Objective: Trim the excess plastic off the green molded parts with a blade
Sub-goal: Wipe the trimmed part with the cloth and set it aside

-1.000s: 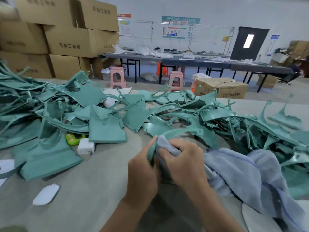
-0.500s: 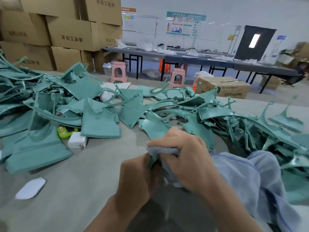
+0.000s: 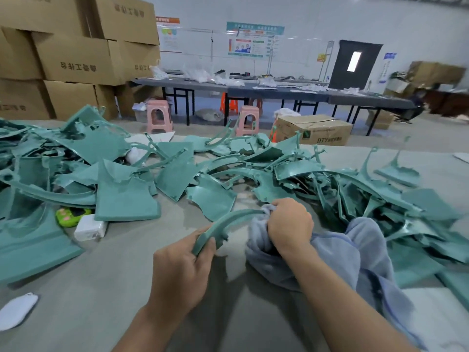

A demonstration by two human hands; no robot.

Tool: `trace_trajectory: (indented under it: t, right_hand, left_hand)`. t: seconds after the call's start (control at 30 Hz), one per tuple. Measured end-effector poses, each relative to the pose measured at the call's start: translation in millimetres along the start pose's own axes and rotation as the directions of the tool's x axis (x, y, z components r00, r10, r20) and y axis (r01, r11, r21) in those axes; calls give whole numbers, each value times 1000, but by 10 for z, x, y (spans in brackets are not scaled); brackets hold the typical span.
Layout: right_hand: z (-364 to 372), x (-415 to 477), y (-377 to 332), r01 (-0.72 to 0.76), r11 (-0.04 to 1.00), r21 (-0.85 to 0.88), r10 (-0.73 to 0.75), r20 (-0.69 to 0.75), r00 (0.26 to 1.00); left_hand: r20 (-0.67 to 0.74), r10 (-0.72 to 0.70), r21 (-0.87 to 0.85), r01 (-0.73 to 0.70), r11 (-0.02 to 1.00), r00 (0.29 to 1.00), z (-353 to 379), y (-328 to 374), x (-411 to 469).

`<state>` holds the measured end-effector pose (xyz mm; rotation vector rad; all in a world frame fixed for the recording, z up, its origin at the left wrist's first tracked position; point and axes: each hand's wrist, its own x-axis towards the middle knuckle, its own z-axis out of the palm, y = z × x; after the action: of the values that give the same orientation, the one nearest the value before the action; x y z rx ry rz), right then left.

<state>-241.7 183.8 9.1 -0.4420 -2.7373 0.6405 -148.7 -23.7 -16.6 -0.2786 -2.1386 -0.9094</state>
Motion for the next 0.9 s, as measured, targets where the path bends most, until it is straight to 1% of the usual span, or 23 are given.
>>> trace_trajectory:
  t: [0.07,0.13,0.17,0.2,0.23,0.3,0.33,0.37,0.4,0.43,0.47,0.5,0.53,0.57,0.6,0.63,0.67,0.7,0.77,0.8,0.83,0.87,0.9]
  right_hand:
    - [-36,81,178,-71,995,-68,70,-19,997]
    - [-107,121,334,-125,986,-112,117,-78,990]
    - [-156,117,396,-138,984,-114,128,-93,987]
    - [-212,92,437,-140,985,-98,131,-95,987]
    - [-263,47,455,-122,990,-72,116,-86,990]
    - [-330,-87,433,12,1000,-17,-15,-151,988]
    - [-363,-196,361,111,994,6,-108,-208,972]
    - [-395,-329,247,209,976,61,-187,-255,949]
    - [-410,-495,90,284,938,200,-229,-261,938]
    - [-397,-673,-88,274,863,425,-223,-166,960]
    - [-389,-832,-286,138,716,684,-210,23,977]
    - [-358,-939,-437,-123,502,856,-203,255,946]
    - [-329,-1000,-546,-404,253,879,-211,458,864]
    - [-305,-1029,-594,-595,42,803,-227,587,777]
    - [-283,-1034,-578,-677,-94,730,-233,645,727]
    - [-261,-1030,-536,-693,-152,705,-214,661,719]
    - [-241,-1023,-477,-675,-120,728,-177,654,736]
    - [-206,-1002,-400,-641,-46,766,-133,632,764]
    - [-121,-963,-278,-575,93,813,-79,581,810]
    - [-92,-951,-245,-558,121,821,-81,569,819]
    - [-63,-937,-214,-548,125,827,-98,560,823]
    - [-45,-919,-189,-545,104,832,-131,554,822]
    - [-35,-898,-172,-546,78,834,-155,551,820]
  left_hand:
    - [-3,-63,-22,63,998,998,0,-15,4]
    - [-20,-213,-54,212,976,977,-24,-34,39]
    - [-57,-313,-84,308,948,948,-41,-64,70]
    - [-105,-423,-134,409,903,900,-55,-105,115]
    - [-144,-539,-214,506,836,830,-75,-165,171]
    - [-150,-718,-387,628,675,679,-135,-278,277]
    - [-158,-739,-415,635,652,655,-164,-300,296]
    - [-187,-701,-381,607,697,688,-180,-292,293]
    - [-215,-616,-307,547,779,758,-192,-236,264]
    - [-223,-490,-226,444,867,843,-198,-153,220]
    - [-180,-319,-166,291,942,931,-184,-69,156]
    - [-75,-127,-155,114,981,989,-147,-1,87]
    - [68,41,-193,-27,981,997,-103,47,31]
    - [222,149,-233,-96,968,964,-69,66,-5]
    - [347,193,-265,-102,959,918,-49,78,-27]
    - [427,196,-279,-77,957,883,-41,67,-39]
    - [447,175,-264,-58,963,877,-30,59,-44]
    - [409,139,-225,-48,973,902,-15,38,-46]
    - [248,21,-54,-8,999,969,32,-14,-4]
    - [189,-81,36,76,996,979,41,-35,40]
    - [161,-199,82,188,979,967,46,-58,82]
    - [178,-315,57,309,949,932,46,-81,118]
    - [252,-429,-26,450,893,867,37,-96,153]
